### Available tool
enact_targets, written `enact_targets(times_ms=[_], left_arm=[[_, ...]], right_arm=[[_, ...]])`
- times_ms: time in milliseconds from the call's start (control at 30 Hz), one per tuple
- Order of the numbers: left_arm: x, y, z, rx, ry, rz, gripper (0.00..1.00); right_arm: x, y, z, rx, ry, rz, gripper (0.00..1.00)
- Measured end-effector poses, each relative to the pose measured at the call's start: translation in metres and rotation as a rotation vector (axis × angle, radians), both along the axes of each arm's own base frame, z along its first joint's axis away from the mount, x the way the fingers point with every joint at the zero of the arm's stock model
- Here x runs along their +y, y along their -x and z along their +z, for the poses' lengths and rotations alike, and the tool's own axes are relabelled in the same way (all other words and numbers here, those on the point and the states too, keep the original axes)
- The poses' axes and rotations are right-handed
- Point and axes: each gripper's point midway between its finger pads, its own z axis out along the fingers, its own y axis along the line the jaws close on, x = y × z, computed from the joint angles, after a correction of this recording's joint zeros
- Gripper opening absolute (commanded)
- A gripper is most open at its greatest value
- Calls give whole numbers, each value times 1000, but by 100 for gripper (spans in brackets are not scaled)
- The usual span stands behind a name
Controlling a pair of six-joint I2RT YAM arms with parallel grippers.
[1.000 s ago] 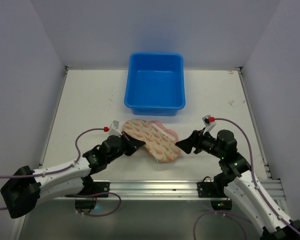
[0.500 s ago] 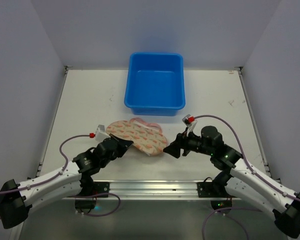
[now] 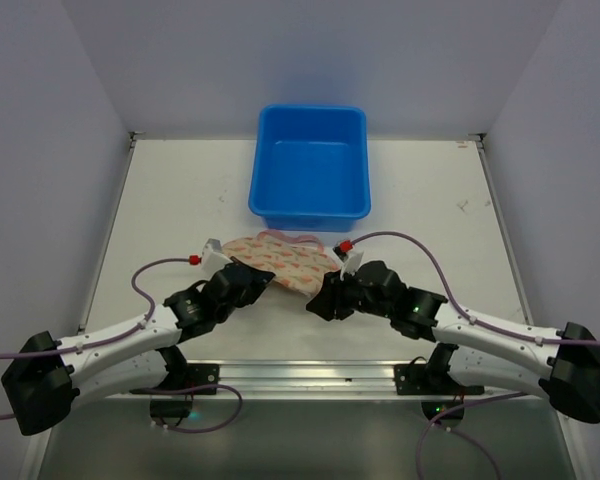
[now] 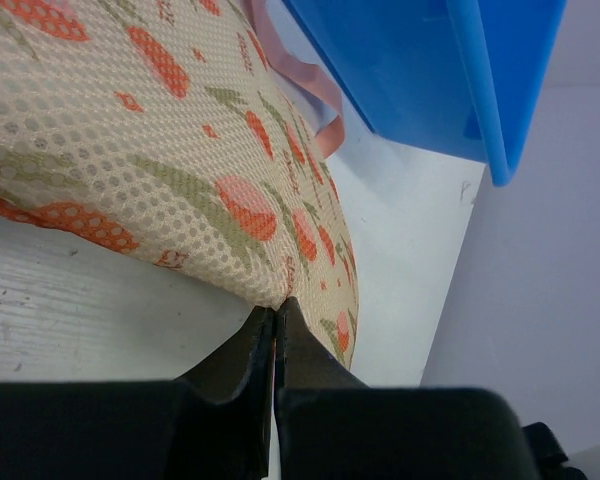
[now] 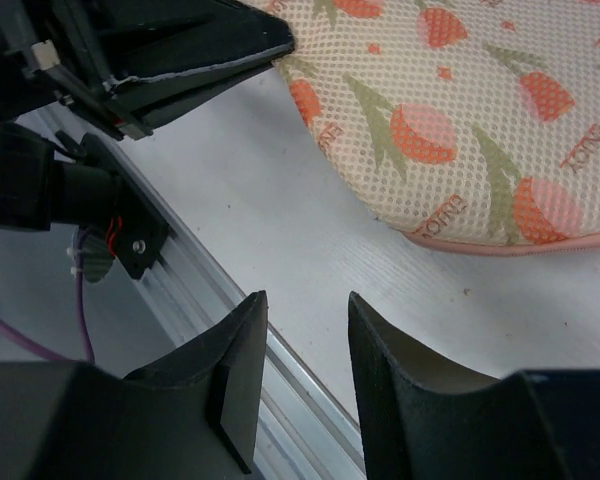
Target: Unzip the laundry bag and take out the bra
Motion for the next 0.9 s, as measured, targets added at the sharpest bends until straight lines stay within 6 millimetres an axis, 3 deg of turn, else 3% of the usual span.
enact_targets(times_ms=[433, 900], left_arm=[[-6, -5, 7, -18, 22, -2, 0], [-9, -6, 14, -29, 40, -6, 0]], right_arm=[[7, -17, -43, 85, 48, -137, 47], [5, -31, -48, 37, -60, -230, 47]])
